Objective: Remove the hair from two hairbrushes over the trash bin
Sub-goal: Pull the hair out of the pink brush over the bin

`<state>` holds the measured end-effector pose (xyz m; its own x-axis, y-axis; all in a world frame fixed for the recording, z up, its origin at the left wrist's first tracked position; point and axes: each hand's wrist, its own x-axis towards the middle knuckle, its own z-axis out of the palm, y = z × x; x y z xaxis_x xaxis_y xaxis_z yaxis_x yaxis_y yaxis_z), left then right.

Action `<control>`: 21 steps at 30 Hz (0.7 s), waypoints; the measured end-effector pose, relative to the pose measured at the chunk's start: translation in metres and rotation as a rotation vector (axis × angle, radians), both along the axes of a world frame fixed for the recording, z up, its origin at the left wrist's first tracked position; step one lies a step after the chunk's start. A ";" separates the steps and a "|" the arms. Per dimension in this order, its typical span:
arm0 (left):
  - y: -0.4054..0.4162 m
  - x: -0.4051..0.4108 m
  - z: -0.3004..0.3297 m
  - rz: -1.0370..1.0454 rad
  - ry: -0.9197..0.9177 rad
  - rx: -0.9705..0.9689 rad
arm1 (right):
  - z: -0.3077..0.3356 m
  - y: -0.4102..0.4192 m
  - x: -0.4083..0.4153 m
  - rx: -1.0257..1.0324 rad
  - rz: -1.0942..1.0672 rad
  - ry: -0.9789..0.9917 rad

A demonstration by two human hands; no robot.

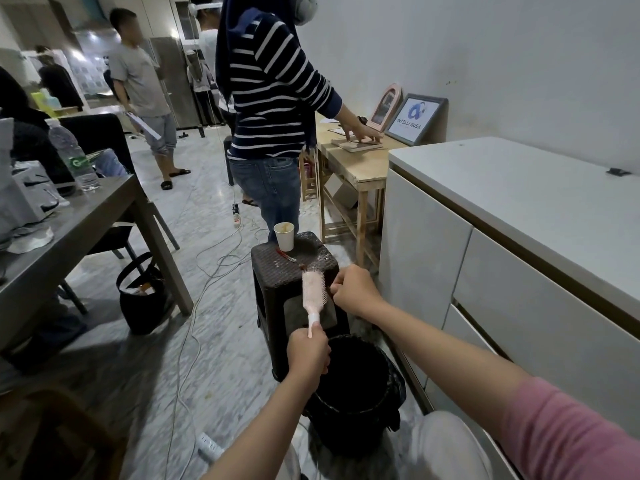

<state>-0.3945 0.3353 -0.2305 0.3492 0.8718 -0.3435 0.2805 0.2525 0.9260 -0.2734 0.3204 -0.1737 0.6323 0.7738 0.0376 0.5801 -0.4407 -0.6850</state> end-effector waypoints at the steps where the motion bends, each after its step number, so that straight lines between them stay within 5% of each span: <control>1: 0.003 -0.001 -0.001 0.024 -0.007 -0.033 | 0.001 -0.001 0.001 0.011 -0.002 0.025; 8: 0.015 -0.009 -0.004 0.095 0.018 -0.106 | -0.001 -0.008 0.021 0.208 -0.120 0.356; 21: 0.019 -0.011 0.005 0.227 -0.010 -0.079 | -0.029 -0.023 0.058 0.139 -0.328 0.208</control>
<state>-0.4056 0.3543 -0.2256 0.1515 0.8991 -0.4108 0.1991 0.3793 0.9036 -0.2153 0.2974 -0.2031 0.8496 0.5267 -0.0268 0.2676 -0.4744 -0.8386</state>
